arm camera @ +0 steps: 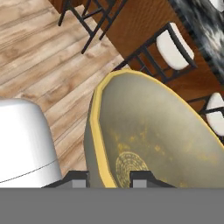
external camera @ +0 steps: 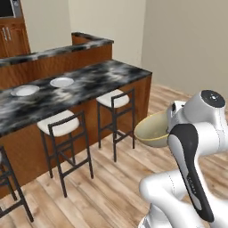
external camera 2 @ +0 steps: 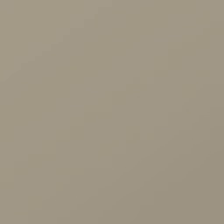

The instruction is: Move the bowls from the cabinet to the plates on the dining table.

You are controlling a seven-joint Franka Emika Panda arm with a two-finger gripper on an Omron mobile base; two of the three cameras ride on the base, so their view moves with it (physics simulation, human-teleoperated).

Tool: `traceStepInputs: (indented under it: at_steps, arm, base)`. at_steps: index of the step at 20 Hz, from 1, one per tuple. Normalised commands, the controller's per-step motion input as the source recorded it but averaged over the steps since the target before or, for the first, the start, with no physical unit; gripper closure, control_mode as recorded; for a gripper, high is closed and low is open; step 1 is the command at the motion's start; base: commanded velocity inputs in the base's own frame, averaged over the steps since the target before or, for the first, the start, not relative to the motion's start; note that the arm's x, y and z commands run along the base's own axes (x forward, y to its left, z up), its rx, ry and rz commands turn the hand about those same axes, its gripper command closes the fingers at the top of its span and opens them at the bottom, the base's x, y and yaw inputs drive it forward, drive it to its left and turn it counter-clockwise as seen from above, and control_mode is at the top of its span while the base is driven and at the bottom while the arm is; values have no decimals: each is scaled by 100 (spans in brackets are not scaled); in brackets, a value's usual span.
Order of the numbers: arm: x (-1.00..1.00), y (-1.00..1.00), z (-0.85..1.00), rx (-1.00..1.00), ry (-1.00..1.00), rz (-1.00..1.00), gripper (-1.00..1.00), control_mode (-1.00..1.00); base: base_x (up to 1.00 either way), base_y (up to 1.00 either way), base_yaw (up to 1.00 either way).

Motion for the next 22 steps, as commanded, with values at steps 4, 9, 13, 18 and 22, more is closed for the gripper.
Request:
traceStepInputs:
  at_steps: [4,9,13,18,22]
  arm:
    - [0,0,0,0,0,0,100,100]
    - [0,0,0,0,0,0,100,100]
    - [0,0,0,0,0,0,100,100]
    - [0,0,0,0,0,0,100,100]
    - [0,0,0,0,0,0,100,100]
  base:
    - [38,-80,35]
    - [36,-75,32]
    - [37,-63,28]
    - [49,-35,22]
    - [57,-3,20]
